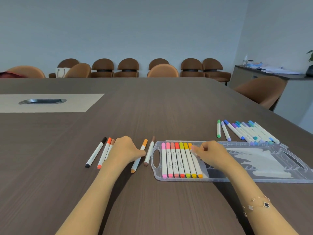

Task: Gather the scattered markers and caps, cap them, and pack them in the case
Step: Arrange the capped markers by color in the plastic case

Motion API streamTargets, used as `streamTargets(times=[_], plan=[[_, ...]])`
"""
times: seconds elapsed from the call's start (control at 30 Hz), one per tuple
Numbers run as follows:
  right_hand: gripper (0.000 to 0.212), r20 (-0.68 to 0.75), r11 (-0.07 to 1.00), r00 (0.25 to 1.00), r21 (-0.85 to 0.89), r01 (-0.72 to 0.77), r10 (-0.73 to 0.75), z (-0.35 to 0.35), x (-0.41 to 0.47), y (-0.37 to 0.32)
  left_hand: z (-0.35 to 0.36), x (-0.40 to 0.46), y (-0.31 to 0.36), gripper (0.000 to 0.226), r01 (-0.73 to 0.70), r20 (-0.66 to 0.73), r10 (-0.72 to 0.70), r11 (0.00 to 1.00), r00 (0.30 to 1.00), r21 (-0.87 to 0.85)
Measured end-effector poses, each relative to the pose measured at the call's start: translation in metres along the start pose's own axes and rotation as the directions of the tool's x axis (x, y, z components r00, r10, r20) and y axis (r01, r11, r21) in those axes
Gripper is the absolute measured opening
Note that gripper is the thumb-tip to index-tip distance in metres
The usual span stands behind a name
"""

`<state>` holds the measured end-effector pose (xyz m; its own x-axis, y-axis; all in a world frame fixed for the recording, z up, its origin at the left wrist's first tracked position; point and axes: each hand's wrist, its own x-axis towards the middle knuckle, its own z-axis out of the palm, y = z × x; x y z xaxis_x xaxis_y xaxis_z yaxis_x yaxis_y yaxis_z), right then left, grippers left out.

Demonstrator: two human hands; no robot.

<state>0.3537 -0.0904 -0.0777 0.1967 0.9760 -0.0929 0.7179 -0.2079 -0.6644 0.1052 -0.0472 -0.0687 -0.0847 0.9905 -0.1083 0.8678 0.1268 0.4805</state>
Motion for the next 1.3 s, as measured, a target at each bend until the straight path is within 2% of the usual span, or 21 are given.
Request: streamTargets(times=[0.07, 0.13, 0.23, 0.4, 0.47, 0.53, 0.57, 0.63, 0.7, 0.73, 0.8, 0.87, 0.93, 1.1, 1.2, 1.3], plan=[[0.035, -0.169, 0.995, 0.985, 0.087, 0.052, -0.036, 0.000, -0.005, -0.009, -0.001, -0.006, 0.008, 0.037, -0.046, 0.032, 0.051, 0.989, 0.998, -0.140], [0.030, -0.205, 0.960, 0.973, 0.232, 0.157, -0.109, 0.001, -0.013, -0.022, 0.000, -0.014, 0.022, 0.035, -0.091, 0.094, 0.126, 0.945, 0.988, -0.315], [0.022, -0.065, 0.899, 0.981, 0.394, 0.191, -0.180, 0.008, -0.025, -0.040, 0.003, -0.028, 0.041, 0.025, -0.097, 0.199, 0.198, 0.899, 0.960, -0.427], [0.030, 0.062, 0.892, 0.990, 0.444, 0.086, -0.127, 0.012, -0.028, -0.044, 0.009, -0.034, 0.047, 0.031, -0.099, 0.238, 0.240, 0.869, 0.941, -0.485], [0.031, 0.093, 0.893, 0.990, 0.447, 0.057, -0.110, 0.008, -0.028, -0.042, 0.007, -0.036, 0.045, 0.032, -0.108, 0.270, 0.261, 0.874, 0.927, -0.474], [0.031, 0.061, 0.894, 0.996, 0.447, 0.037, -0.072, -0.001, -0.028, -0.039, 0.002, -0.033, 0.038, 0.032, -0.152, 0.226, 0.275, 0.883, 0.935, -0.445], [0.032, 0.019, 0.900, 0.999, 0.435, 0.027, -0.039, -0.006, -0.027, -0.036, -0.002, -0.029, 0.032, 0.029, -0.165, 0.149, 0.248, 0.891, 0.957, -0.423], [0.031, -0.072, 0.926, 0.997, 0.378, 0.012, 0.016, -0.017, -0.022, -0.025, -0.015, -0.018, 0.013, 0.020, -0.158, -0.093, 0.133, 0.922, 0.987, -0.354], [0.031, -0.119, 0.948, 0.991, 0.318, -0.023, 0.064, -0.025, -0.016, -0.015, -0.029, -0.007, -0.012, 0.010, -0.106, -0.295, 0.023, 0.958, 0.955, -0.268], [0.031, -0.123, 0.956, 0.988, 0.289, -0.052, 0.091, -0.025, -0.013, -0.010, -0.034, 0.000, -0.025, 0.011, -0.070, -0.346, -0.017, 0.969, 0.938, -0.235], [0.034, -0.102, 0.965, 0.984, 0.237, -0.116, 0.143, -0.022, -0.008, -0.004, -0.039, 0.012, -0.047, 0.013, 0.034, -0.354, -0.094, 0.984, 0.930, -0.173], [0.036, -0.062, 0.971, 0.983, 0.182, -0.157, 0.171, -0.017, -0.006, -0.002, -0.037, 0.022, -0.058, 0.018, 0.158, -0.290, -0.174, 0.984, 0.941, -0.078], [0.031, -0.048, 0.976, 0.985, 0.151, -0.155, 0.164, -0.012, -0.005, -0.002, -0.032, 0.029, -0.061, 0.019, 0.224, -0.225, -0.213, 0.974, 0.951, 0.026], [0.018, -0.022, 0.988, 0.992, 0.099, -0.118, 0.120, -0.012, -0.009, -0.006, -0.027, 0.034, -0.060, 0.027, 0.250, -0.210, -0.221, 0.960, 0.952, 0.124], [0.018, -0.015, 0.990, 0.993, 0.073, -0.120, 0.121, -0.012, -0.010, -0.006, -0.028, 0.030, -0.061, 0.028, 0.247, -0.263, -0.213, 0.964, 0.941, 0.104], [0.020, -0.088, 0.990, 0.989, 0.087, -0.112, 0.120, -0.009, -0.006, -0.005, -0.030, 0.032, -0.065, 0.035, 0.221, -0.322, -0.207, 0.975, 0.924, 0.007]])
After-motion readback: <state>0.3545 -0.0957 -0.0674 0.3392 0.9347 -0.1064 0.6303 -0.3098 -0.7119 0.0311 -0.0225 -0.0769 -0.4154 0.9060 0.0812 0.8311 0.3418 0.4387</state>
